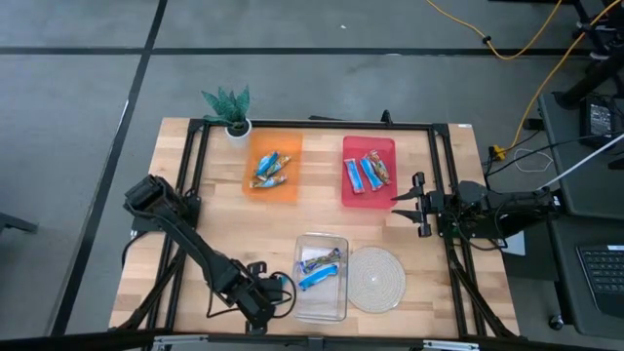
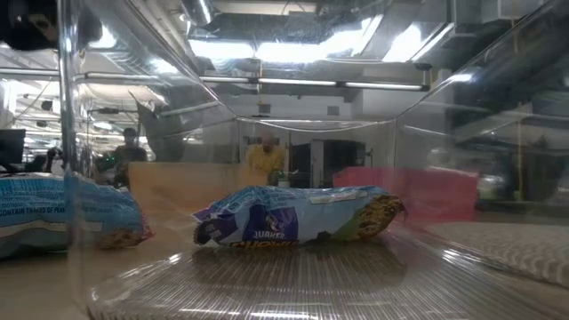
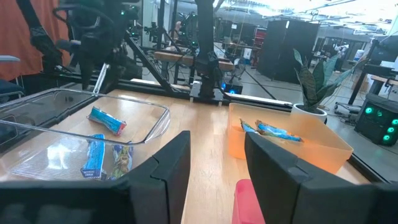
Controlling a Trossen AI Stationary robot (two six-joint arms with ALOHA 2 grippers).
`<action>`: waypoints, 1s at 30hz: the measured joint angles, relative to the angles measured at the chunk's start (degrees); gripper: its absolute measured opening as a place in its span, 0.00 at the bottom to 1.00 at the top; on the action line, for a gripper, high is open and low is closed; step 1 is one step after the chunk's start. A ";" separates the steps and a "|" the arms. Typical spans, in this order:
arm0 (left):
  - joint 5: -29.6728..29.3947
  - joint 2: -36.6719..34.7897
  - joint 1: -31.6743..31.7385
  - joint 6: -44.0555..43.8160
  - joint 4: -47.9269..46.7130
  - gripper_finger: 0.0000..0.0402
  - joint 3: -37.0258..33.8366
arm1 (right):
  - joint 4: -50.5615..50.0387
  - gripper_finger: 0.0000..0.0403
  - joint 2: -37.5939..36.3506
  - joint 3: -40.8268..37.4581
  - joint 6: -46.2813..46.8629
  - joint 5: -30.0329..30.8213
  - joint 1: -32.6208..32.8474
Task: Pick and place Granola Bars by type
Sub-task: Put the red granola bar into the red bin
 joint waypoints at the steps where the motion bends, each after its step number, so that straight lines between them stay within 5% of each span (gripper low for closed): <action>1: 0.28 0.44 0.17 -0.02 -0.02 0.38 0.00 | 0.01 0.39 -0.01 -0.01 0.01 0.00 0.01; 19: 3.07 7.17 4.56 1.33 -2.90 0.61 -0.19 | 0.01 0.39 -0.02 -0.01 0.01 0.00 -0.01; 30: 3.19 10.60 4.60 3.85 -3.09 0.61 -0.11 | -0.01 0.39 0.01 0.02 0.01 0.00 -0.02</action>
